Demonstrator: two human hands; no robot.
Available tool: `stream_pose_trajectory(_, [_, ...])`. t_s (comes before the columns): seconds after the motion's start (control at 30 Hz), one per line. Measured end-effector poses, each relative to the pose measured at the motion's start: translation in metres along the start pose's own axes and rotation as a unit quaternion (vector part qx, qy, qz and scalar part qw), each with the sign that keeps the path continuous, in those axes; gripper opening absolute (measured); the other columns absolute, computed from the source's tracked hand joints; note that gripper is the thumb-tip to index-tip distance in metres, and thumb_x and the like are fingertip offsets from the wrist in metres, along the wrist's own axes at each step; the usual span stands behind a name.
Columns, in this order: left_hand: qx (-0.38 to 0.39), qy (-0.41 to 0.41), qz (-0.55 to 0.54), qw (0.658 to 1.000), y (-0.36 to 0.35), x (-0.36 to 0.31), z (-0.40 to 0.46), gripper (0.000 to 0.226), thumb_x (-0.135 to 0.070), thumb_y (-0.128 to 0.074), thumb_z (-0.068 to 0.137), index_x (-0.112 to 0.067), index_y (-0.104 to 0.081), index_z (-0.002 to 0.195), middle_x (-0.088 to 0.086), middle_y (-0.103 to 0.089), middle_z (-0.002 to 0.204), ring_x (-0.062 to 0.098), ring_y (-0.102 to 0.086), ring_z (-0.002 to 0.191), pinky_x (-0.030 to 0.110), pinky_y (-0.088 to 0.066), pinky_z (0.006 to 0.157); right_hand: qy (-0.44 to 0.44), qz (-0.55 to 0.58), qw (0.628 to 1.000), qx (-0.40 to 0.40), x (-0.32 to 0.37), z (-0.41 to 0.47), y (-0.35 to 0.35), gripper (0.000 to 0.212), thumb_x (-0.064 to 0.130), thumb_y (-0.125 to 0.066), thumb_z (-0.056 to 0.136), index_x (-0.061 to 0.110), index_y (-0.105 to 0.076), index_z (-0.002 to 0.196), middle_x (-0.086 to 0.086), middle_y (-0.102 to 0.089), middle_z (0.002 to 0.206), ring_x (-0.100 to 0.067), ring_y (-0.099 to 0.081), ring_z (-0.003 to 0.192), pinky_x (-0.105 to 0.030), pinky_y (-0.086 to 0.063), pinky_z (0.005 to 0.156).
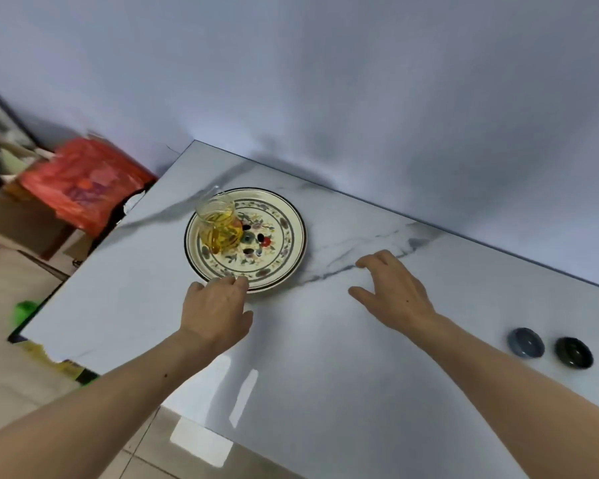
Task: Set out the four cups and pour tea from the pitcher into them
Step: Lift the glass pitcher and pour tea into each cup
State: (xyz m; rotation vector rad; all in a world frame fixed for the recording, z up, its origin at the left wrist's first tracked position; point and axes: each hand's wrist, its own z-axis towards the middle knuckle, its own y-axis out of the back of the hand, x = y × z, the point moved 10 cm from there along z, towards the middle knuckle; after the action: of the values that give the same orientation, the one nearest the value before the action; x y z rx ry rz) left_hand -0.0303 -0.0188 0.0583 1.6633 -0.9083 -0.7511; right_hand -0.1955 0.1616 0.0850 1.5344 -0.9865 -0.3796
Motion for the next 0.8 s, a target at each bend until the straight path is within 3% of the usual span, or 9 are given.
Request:
stream_pose_trajectory(0.2, [0.004, 0.03, 0.0, 1.0, -0.007, 0.095, 0.018, 0.042, -0.04, -0.054, 0.087, -0.019, -0.053, 0.124, -0.001, -0.064, 0.115, 0.025, -0.059, 0.111, 0.038, -0.042, 0.088, 0.014, 0.049, 0.999, 0.002, 0.106, 0.052, -0.035, 0.048, 0.044, -0.058, 0.088, 0.019, -0.052, 0.129, -0.002, -0.049, 0.13, -0.022, -0.051, 0.117, -0.039, -0.048, 0.087])
stream_pose_trajectory(0.4, [0.009, 0.063, -0.021, 0.998, -0.028, 0.147, 0.041, 0.04, -0.041, -0.055, 0.087, -0.018, -0.054, 0.12, -0.002, -0.064, 0.112, 0.024, -0.059, 0.109, 0.038, -0.042, 0.088, 0.019, 0.082, 0.996, 0.039, 0.171, 0.099, -0.08, 0.051, 0.057, -0.056, 0.084, 0.021, -0.056, 0.12, -0.002, -0.053, 0.124, -0.024, -0.053, 0.114, -0.044, -0.048, 0.091])
stream_pose_trajectory(0.53, [0.015, 0.076, -0.037, 0.996, -0.041, 0.162, 0.054, 0.039, -0.039, -0.054, 0.088, -0.018, -0.054, 0.12, -0.001, -0.064, 0.112, 0.025, -0.059, 0.109, 0.038, -0.041, 0.088, 0.021, 0.096, 0.994, 0.057, 0.194, 0.121, -0.105, 0.051, 0.061, -0.054, 0.083, 0.019, -0.059, 0.112, -0.001, -0.063, 0.114, -0.024, -0.06, 0.105, -0.044, -0.051, 0.087])
stream_pose_trajectory(0.67, [0.025, 0.085, -0.042, 0.995, -0.05, 0.165, 0.061, 0.038, -0.038, -0.054, 0.088, -0.017, -0.054, 0.12, 0.0, -0.064, 0.112, 0.025, -0.058, 0.109, 0.038, -0.041, 0.089, 0.023, 0.101, 0.992, 0.077, 0.201, 0.131, -0.121, 0.043, 0.057, -0.049, 0.087, 0.016, -0.06, 0.094, -0.003, -0.067, 0.088, -0.025, -0.064, 0.084, -0.046, -0.054, 0.08])
stream_pose_trajectory(0.8, [0.025, 0.088, -0.046, 0.995, -0.051, 0.165, 0.067, 0.038, -0.038, -0.054, 0.088, -0.017, -0.054, 0.12, 0.0, -0.064, 0.112, 0.025, -0.059, 0.108, 0.039, -0.042, 0.089, 0.024, 0.153, 0.983, 0.101, 0.199, 0.131, -0.129, 0.037, 0.052, -0.046, 0.091, 0.019, -0.061, 0.094, -0.004, -0.07, 0.088, -0.026, -0.066, 0.086, -0.045, -0.053, 0.083])
